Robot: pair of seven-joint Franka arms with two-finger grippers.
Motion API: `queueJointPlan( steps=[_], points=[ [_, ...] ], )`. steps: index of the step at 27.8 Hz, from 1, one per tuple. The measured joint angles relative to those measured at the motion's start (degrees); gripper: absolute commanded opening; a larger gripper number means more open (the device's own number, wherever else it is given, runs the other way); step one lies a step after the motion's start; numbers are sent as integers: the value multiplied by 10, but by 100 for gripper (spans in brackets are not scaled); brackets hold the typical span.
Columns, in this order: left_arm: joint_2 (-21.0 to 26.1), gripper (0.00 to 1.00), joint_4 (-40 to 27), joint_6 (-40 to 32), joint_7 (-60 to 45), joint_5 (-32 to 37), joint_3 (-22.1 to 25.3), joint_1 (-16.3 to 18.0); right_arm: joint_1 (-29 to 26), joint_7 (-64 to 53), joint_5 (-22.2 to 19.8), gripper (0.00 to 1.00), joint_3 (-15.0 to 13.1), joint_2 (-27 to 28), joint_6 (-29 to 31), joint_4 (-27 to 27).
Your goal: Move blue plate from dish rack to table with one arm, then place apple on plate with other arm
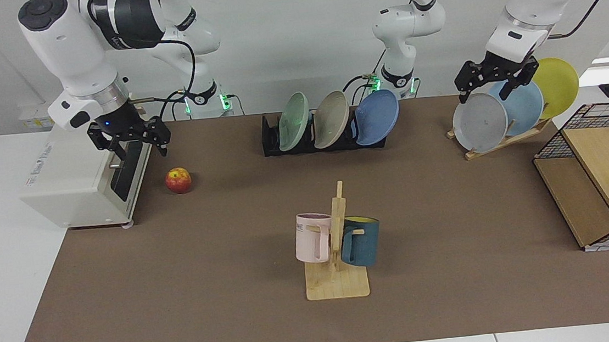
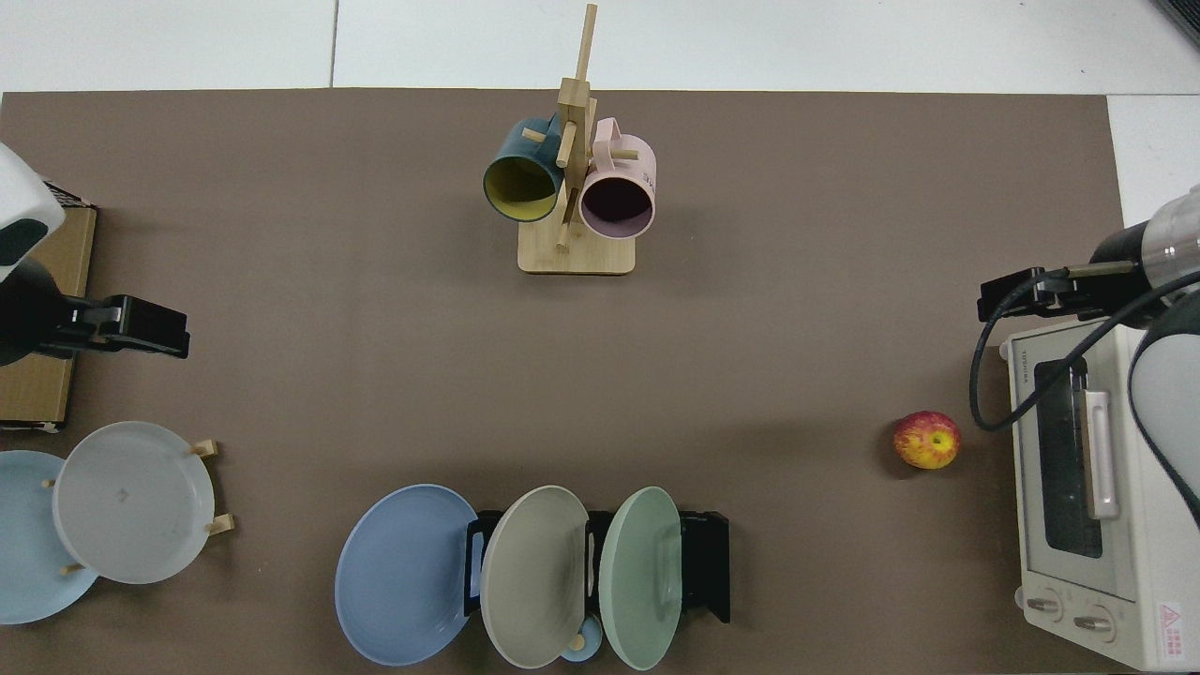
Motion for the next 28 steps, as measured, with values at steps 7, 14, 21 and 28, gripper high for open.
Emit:
queueJointPlan(
  steps=[7, 14, 21, 28],
  points=[
    [0, 100, 0, -2, 0, 0, -1, 2, 0, 0, 0, 100, -1, -18, 4, -30],
    [0, 100, 0, -17, 0, 0, -1, 2, 0, -1, 0, 100, -1, -70, 64, -131],
    [-7, 100, -7, -33, 0, -1, -4, 2, -1, -1, 0, 100, -2, -92, 82, -194],
    [-38, 100, -61, -20, 1, -7, -18, -2, -3, -1, -6, 100, -3, -91, 130, -248]
  ],
)
